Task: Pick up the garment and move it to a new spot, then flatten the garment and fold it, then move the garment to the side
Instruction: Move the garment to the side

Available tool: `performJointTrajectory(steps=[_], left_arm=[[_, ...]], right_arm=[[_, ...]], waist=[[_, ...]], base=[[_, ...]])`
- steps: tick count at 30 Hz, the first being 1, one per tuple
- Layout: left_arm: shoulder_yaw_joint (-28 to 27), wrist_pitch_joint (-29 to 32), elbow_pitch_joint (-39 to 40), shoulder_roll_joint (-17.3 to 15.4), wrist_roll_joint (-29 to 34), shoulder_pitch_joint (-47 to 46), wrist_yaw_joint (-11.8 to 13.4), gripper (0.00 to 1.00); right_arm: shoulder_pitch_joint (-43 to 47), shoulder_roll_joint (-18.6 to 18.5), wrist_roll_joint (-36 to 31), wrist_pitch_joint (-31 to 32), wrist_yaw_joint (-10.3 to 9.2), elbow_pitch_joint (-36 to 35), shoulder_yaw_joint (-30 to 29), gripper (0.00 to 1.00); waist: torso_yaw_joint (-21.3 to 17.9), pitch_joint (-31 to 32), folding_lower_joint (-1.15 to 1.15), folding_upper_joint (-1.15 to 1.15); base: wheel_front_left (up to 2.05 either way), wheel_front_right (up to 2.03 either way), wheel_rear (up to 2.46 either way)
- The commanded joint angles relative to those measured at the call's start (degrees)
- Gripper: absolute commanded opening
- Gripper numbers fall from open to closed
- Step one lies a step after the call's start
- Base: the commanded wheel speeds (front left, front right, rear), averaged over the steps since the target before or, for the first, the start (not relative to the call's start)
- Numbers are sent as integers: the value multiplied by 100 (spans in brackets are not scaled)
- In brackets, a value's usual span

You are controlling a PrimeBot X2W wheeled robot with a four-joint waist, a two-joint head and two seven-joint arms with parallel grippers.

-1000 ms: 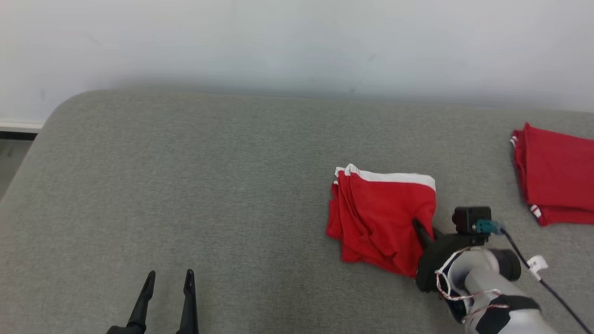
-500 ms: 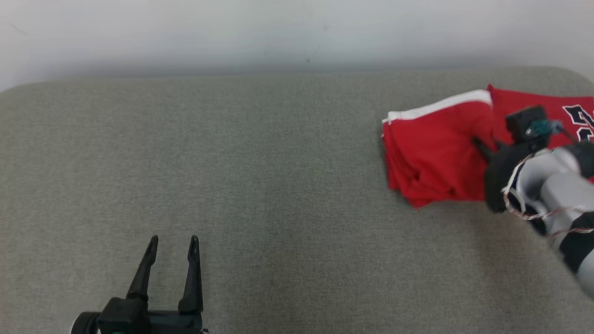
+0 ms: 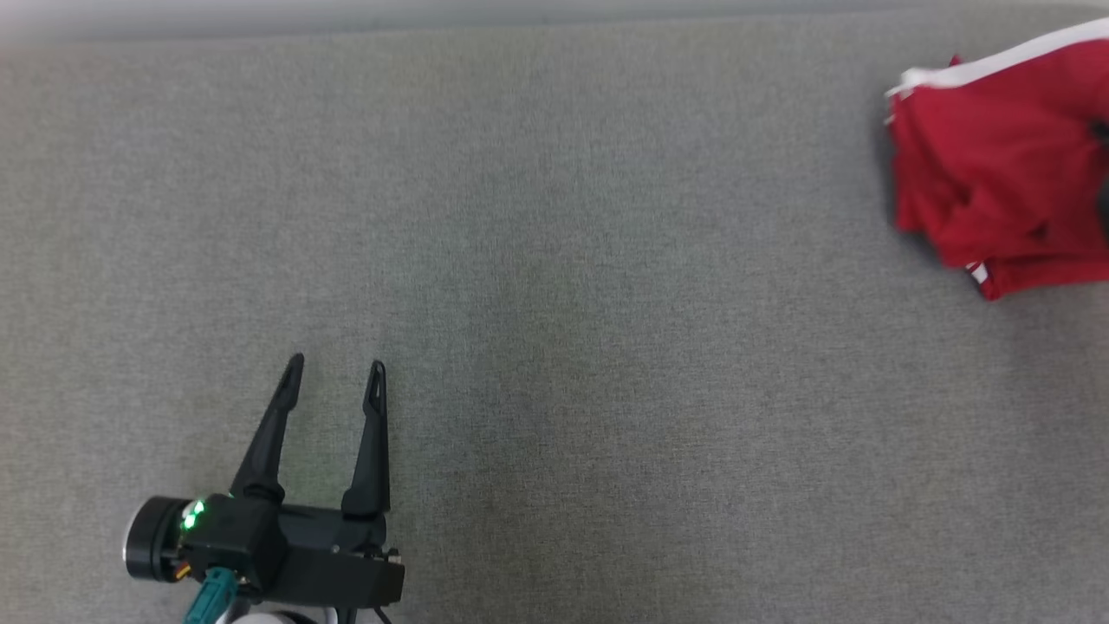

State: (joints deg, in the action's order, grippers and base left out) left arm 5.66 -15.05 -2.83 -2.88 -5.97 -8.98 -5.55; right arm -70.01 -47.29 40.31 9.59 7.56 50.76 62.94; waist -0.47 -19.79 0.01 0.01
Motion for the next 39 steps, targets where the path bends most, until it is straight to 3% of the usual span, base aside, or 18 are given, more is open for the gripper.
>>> performJointTrajectory(steps=[1, 11, 23, 24, 25, 26, 27, 31, 39], left_arm=[[-5, -13, 42, 1, 39, -85, -10, 100], [-24, -13, 385, 1, 177, -272, -29, 100], [-123, -13, 466, 1, 197, -326, -41, 100], [-131, -13, 458, 1, 190, -336, -37, 100], [-141, -13, 449, 2, 187, -343, -38, 100], [-147, -13, 437, 2, 185, -345, -39, 100], [-157, -13, 421, 2, 180, -341, -43, 100], [-201, -13, 368, 2, 151, -285, -48, 100], [-331, -13, 237, 2, 22, 22, -8, 100]], right_arm=[[-117, -44, 28, -10, -16, -14, 45, 0], [-857, -723, 216, 60, -16, -106, 803, 0], [-928, -748, 140, -201, -16, 167, 1014, 0], [-931, -749, 141, -205, -16, 194, 1018, 10], [-934, -752, 138, -194, -16, 239, 1023, 36], [-922, -752, 111, -185, -16, 264, 1028, 50], [-930, -754, 134, -181, -16, 337, 1027, 100], [-1086, -728, 13, -529, -16, 466, 1013, 100], [-881, -360, 234, -2002, -16, 779, 616, 100]], waist=[[2, -178, -1, -1], [10, -573, -1, -1], [-12, -693, -1, -1], [-11, -694, -1, -1], [-11, -689, -1, -1], [-10, -679, -1, -1], [-7, -656, -1, -1], [7, -510, -1, -1], [34, 56, -1, -1]], base=[[0, 0, 0], [0, 0, 0], [0, 0, 0], [0, 0, 0], [0, 0, 0], [0, 0, 0], [0, 0, 0], [0, 0, 0], [0, 0, 0]])
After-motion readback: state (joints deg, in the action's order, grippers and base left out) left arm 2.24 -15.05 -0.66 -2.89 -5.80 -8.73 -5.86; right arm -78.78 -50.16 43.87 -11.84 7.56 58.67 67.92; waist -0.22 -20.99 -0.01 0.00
